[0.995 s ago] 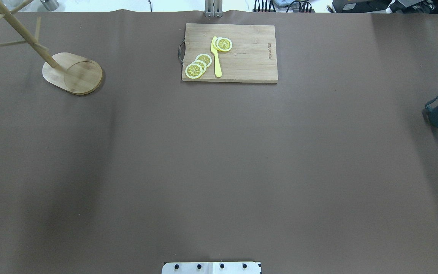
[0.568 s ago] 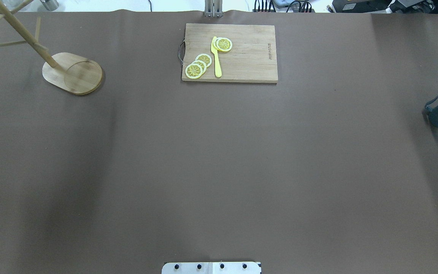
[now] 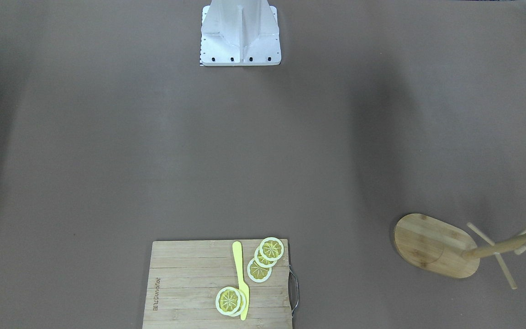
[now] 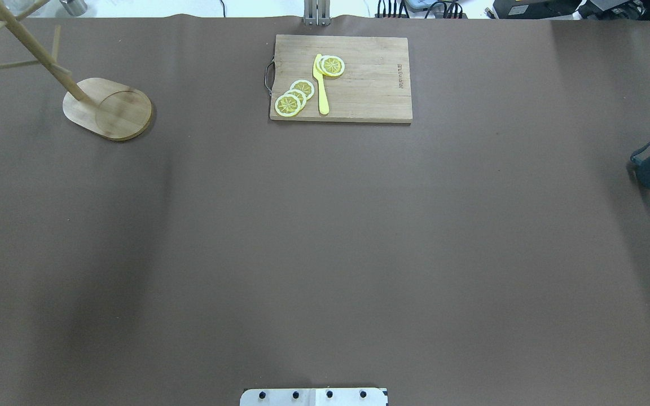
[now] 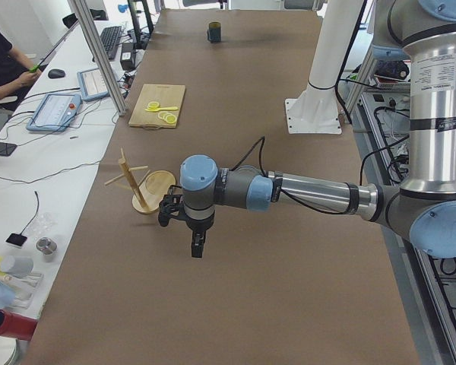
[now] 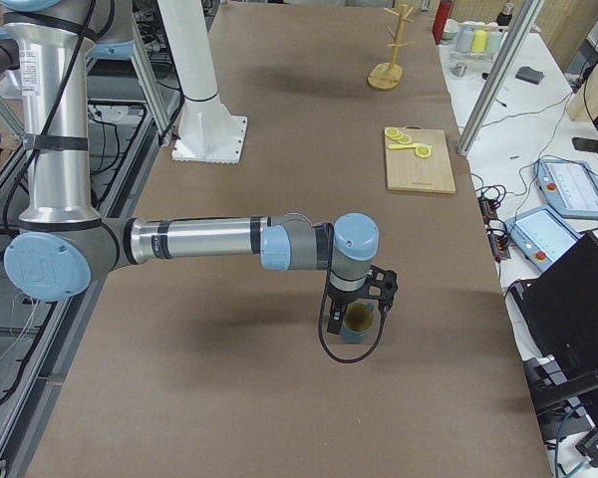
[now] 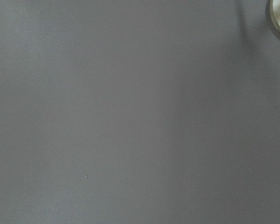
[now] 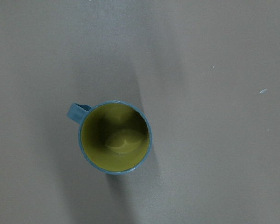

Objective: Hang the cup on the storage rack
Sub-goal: 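Carry the blue mug in the right gripper toward the table center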

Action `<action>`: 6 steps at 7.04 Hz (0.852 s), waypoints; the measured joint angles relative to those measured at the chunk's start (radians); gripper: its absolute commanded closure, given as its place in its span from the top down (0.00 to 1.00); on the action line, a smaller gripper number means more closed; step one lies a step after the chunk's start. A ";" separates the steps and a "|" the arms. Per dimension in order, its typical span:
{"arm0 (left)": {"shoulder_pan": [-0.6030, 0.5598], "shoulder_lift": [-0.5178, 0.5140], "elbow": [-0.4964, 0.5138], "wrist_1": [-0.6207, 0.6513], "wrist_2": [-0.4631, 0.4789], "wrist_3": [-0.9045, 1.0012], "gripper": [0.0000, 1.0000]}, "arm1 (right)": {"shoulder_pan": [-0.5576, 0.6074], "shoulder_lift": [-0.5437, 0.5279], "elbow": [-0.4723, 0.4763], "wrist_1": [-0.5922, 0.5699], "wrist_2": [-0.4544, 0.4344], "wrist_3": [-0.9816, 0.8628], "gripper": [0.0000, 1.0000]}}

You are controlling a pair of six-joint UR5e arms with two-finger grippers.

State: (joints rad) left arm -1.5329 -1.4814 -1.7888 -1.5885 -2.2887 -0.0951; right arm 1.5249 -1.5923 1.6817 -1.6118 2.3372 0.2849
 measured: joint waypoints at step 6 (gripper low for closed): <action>-0.001 0.001 0.009 -0.031 0.000 0.000 0.98 | -0.004 0.016 -0.043 -0.001 0.037 0.032 1.00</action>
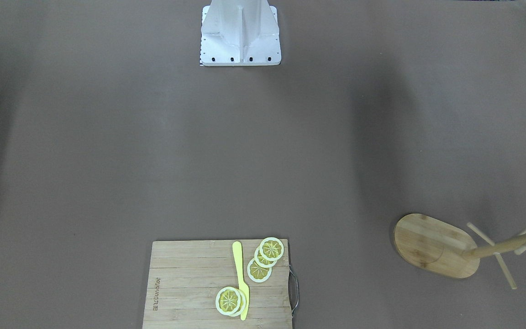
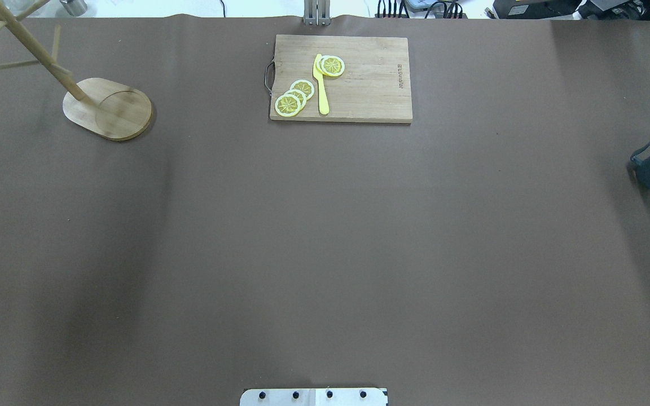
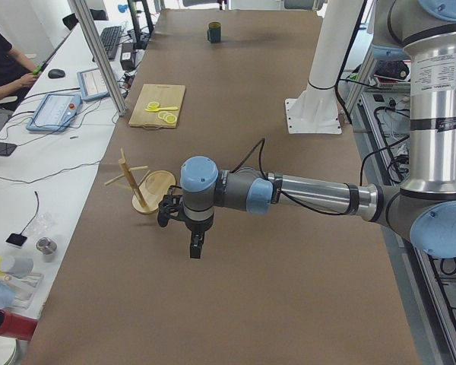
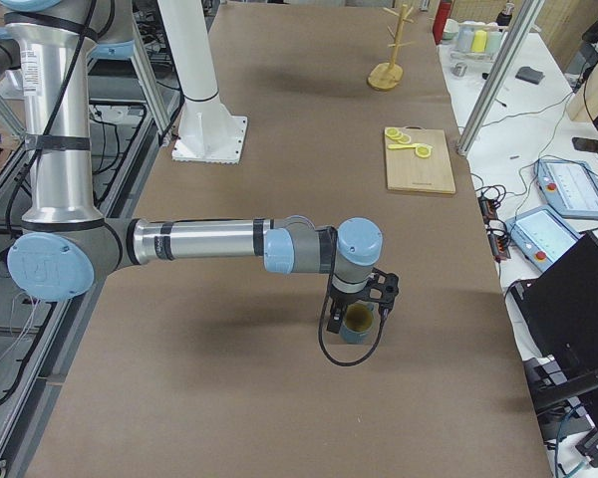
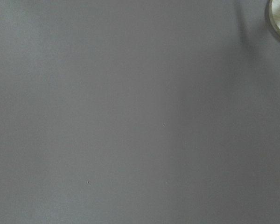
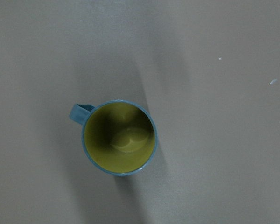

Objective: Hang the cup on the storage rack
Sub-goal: 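Carry the blue mug in the right gripper toward the table center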

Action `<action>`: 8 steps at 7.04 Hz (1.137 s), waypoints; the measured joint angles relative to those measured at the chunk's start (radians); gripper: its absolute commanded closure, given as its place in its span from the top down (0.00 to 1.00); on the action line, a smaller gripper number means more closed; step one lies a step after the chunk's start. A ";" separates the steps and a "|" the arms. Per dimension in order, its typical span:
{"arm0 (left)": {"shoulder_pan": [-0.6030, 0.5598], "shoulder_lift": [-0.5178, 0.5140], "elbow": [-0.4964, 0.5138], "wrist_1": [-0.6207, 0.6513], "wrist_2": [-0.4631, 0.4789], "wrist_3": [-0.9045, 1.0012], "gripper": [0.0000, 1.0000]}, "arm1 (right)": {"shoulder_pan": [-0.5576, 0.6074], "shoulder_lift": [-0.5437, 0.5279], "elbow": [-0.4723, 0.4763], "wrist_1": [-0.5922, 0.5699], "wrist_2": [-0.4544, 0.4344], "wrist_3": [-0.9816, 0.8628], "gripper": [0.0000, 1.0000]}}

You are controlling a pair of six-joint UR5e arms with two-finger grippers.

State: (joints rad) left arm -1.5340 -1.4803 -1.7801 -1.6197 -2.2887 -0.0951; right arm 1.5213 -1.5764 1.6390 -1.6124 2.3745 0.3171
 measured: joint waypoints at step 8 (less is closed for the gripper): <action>0.001 0.000 -0.006 -0.004 -0.002 0.001 0.98 | -0.125 0.046 -0.301 0.463 -0.006 0.495 0.27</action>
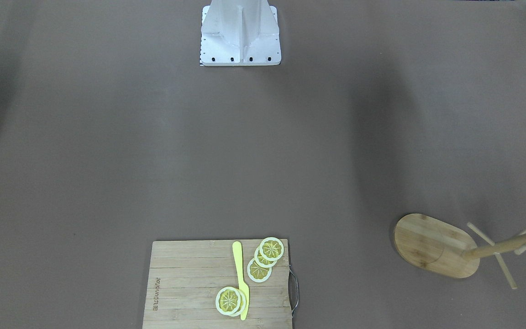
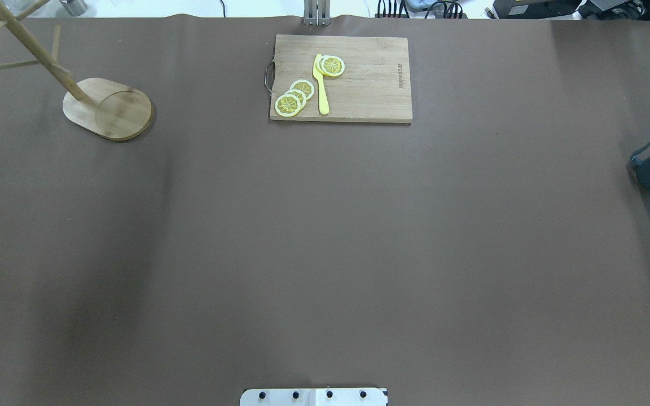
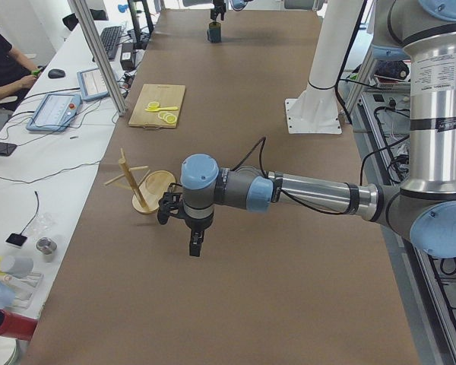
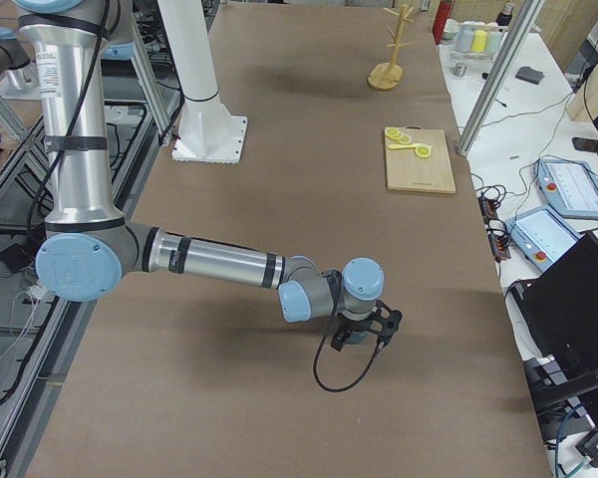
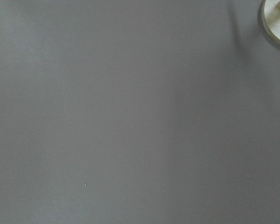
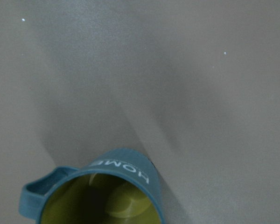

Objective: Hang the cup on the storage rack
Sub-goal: 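Carry the blue mug in the right gripper toward the table center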

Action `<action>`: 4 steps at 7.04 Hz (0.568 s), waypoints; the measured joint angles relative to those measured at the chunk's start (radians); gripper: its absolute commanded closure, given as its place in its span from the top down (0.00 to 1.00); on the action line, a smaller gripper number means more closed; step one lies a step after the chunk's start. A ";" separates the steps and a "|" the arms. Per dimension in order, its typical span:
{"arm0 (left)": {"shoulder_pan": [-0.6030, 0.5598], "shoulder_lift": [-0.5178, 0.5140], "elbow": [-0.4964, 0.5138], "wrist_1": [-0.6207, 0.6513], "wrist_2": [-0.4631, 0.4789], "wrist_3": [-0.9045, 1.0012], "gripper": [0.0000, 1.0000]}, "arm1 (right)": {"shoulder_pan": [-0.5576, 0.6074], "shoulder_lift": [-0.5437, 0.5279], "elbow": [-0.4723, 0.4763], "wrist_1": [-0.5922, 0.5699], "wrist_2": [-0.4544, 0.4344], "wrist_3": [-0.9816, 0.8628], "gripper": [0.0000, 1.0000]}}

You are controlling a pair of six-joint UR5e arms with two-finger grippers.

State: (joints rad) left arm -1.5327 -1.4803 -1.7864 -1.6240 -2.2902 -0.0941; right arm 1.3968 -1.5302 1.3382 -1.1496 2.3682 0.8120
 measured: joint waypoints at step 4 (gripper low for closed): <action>0.000 0.000 0.008 -0.008 0.000 0.001 0.98 | -0.029 0.010 -0.005 0.009 -0.010 0.086 0.00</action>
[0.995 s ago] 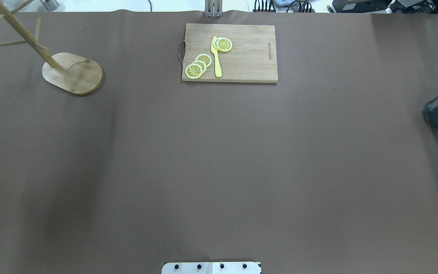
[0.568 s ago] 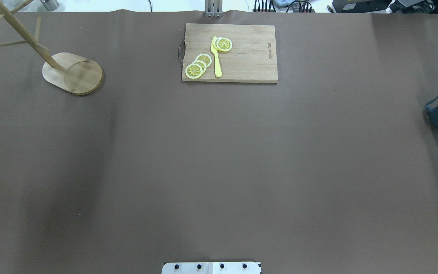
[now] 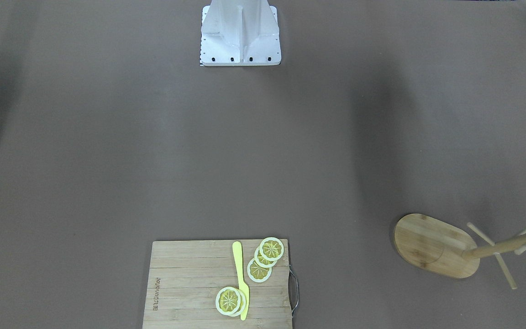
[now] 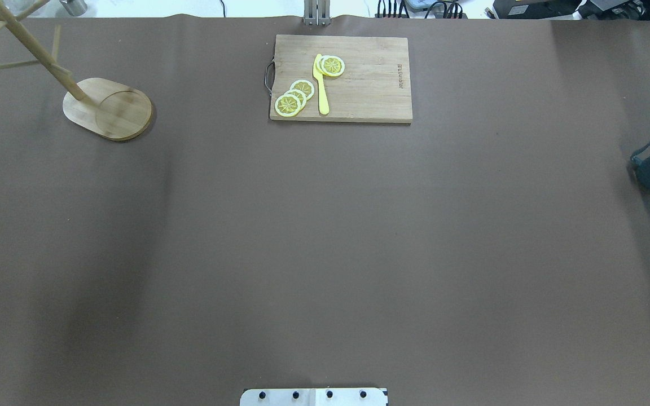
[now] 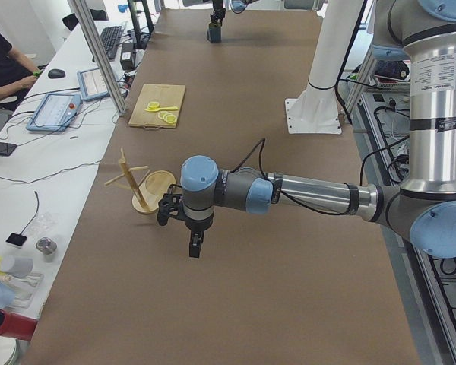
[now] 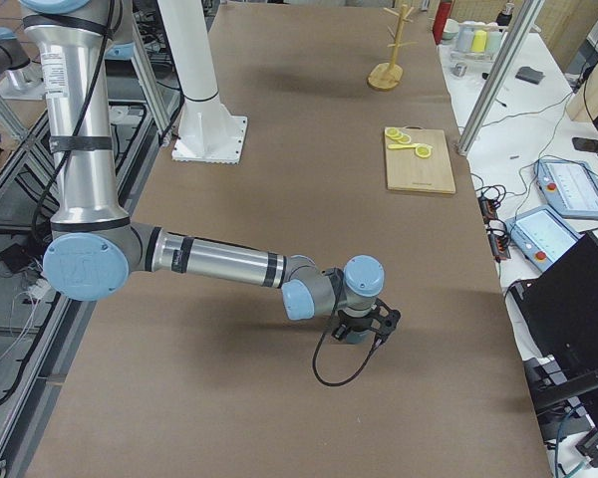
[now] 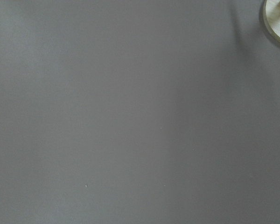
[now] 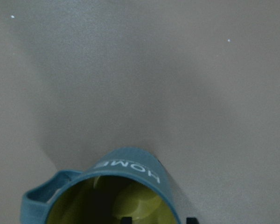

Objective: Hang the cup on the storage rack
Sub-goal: 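Carry the blue mug in the right gripper toward the table center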

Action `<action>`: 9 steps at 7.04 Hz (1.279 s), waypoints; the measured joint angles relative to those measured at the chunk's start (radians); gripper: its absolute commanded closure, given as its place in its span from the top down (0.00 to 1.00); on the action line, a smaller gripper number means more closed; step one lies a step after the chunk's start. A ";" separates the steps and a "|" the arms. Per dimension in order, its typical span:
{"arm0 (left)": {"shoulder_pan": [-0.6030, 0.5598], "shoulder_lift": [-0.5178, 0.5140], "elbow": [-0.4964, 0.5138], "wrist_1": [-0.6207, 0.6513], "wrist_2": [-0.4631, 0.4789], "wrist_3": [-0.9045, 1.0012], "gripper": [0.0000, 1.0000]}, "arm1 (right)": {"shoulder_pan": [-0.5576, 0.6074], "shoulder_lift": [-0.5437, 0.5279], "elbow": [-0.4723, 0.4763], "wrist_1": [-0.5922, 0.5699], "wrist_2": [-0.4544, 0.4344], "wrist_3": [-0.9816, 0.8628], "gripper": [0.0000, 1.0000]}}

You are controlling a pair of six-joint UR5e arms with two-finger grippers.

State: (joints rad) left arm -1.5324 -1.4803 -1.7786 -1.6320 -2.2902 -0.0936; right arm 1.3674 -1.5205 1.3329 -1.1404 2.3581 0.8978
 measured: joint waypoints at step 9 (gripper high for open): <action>0.000 -0.001 0.005 -0.022 -0.049 -0.001 0.98 | -0.020 0.285 0.177 -0.017 0.107 -0.084 0.00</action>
State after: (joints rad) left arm -1.5325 -1.4815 -1.7738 -1.6543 -2.3392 -0.0946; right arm 1.3479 -1.2358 1.5104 -1.1573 2.4647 0.8133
